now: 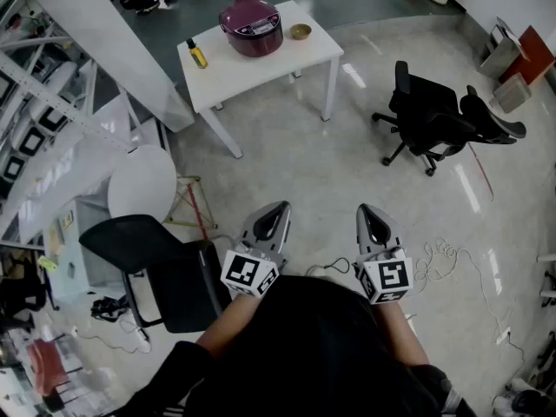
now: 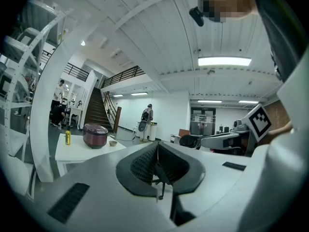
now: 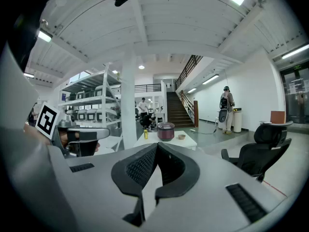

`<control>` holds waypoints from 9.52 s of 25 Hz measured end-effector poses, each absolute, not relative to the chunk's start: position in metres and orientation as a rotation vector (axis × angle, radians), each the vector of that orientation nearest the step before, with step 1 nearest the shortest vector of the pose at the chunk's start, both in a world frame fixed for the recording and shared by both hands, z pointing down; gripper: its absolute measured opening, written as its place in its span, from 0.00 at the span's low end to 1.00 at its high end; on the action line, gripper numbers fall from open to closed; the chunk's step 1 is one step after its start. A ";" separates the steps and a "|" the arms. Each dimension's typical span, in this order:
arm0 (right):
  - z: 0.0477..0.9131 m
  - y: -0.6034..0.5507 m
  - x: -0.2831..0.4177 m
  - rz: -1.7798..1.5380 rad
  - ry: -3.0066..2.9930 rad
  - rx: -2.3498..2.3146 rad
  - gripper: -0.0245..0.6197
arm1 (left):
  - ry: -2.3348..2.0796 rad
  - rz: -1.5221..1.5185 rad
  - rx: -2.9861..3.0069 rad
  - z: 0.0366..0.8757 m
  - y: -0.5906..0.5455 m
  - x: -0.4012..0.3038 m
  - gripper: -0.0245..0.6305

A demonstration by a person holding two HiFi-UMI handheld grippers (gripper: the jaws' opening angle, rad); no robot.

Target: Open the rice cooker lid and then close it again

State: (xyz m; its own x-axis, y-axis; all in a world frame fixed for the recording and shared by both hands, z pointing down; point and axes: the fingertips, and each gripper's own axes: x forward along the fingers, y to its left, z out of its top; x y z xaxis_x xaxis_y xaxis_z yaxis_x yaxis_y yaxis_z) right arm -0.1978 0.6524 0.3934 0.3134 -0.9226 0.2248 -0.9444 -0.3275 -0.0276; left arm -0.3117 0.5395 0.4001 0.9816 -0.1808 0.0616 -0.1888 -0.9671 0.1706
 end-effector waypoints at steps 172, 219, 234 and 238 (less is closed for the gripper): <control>0.466 -0.065 0.193 0.693 -2.458 1.625 0.38 | -0.974 0.122 2.678 0.428 -0.076 0.061 0.42; 0.570 -0.141 0.145 0.747 -2.043 1.481 0.04 | -0.842 -0.085 2.657 0.433 -0.161 0.006 0.42; 0.579 -0.139 0.145 0.774 -1.959 1.409 0.04 | -0.814 -0.129 2.663 0.434 -0.166 -0.001 0.42; 0.579 -0.139 0.146 0.778 -1.960 1.430 0.04 | -0.817 -0.129 2.670 0.434 -0.166 -0.002 0.42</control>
